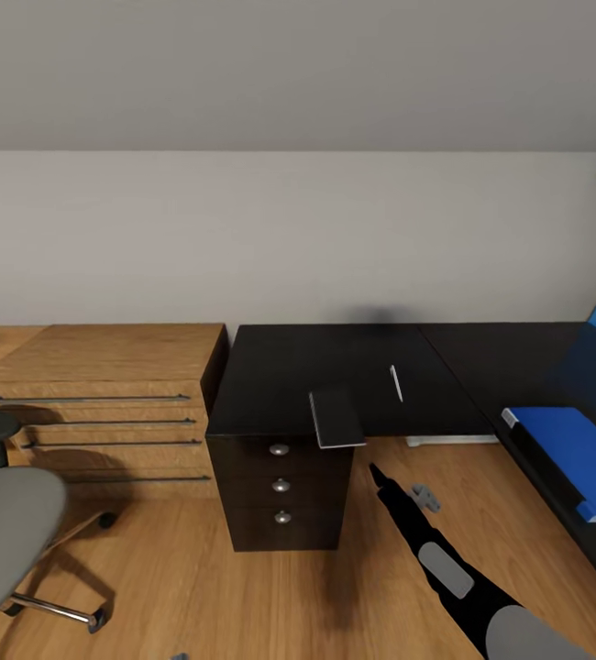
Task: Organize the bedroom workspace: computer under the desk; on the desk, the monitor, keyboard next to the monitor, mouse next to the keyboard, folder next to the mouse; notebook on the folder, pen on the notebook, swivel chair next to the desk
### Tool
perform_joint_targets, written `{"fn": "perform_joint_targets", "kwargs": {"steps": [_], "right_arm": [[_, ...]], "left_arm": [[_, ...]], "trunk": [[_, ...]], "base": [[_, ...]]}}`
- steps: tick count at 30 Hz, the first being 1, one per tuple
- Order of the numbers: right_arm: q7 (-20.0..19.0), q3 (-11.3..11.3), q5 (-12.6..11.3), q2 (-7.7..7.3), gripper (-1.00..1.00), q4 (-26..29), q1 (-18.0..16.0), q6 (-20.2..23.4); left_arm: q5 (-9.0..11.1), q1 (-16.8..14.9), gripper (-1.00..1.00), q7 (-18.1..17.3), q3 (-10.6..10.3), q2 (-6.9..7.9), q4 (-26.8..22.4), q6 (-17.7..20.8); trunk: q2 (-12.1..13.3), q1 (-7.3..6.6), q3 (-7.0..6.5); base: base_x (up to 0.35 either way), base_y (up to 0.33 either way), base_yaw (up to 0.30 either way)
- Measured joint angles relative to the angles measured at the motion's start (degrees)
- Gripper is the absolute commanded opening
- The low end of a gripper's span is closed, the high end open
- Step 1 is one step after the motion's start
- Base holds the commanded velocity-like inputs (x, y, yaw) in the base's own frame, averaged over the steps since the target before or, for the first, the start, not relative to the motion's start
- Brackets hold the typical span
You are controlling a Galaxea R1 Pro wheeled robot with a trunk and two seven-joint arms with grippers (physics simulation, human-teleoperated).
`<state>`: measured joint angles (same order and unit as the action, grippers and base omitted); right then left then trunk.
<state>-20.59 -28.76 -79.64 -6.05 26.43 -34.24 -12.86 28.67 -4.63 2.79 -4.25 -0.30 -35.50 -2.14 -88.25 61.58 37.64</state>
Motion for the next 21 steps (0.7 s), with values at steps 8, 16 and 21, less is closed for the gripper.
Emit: {"fn": "perform_joint_targets", "kwargs": {"steps": [8, 16, 21], "right_arm": [[-0.06, 0.04, 0.15, -0.14, 1.00, -0.29, 0.02, 0.01], [-0.06, 0.05, 0.34, -0.14, 1.00, -0.46, 0.02, 0.01], [-0.11, 0.04, 0.46, -0.14, 1.00, -0.42, 0.02, 0.02]], "left_arm": [[0.00, 0.00, 1.00, -0.29, 0.08, 0.00, -0.02, -0.54], [-0.03, 0.01, 1.00, -0.54, 0.03, 0.11, -0.03, -2.31], [-0.01, 0.02, 1.00, -0.56, 0.01, 0.11, -0.04, -2.89]], "trunk": [[-1.22, 0.67, 0.54], [-1.22, 0.67, 0.54], [-1.22, 0.68, 0.55]], "base": [[0.000, 0.000, 0.000], [-0.017, 0.024, 0.000], [-0.129, 0.194, 0.000]]}}
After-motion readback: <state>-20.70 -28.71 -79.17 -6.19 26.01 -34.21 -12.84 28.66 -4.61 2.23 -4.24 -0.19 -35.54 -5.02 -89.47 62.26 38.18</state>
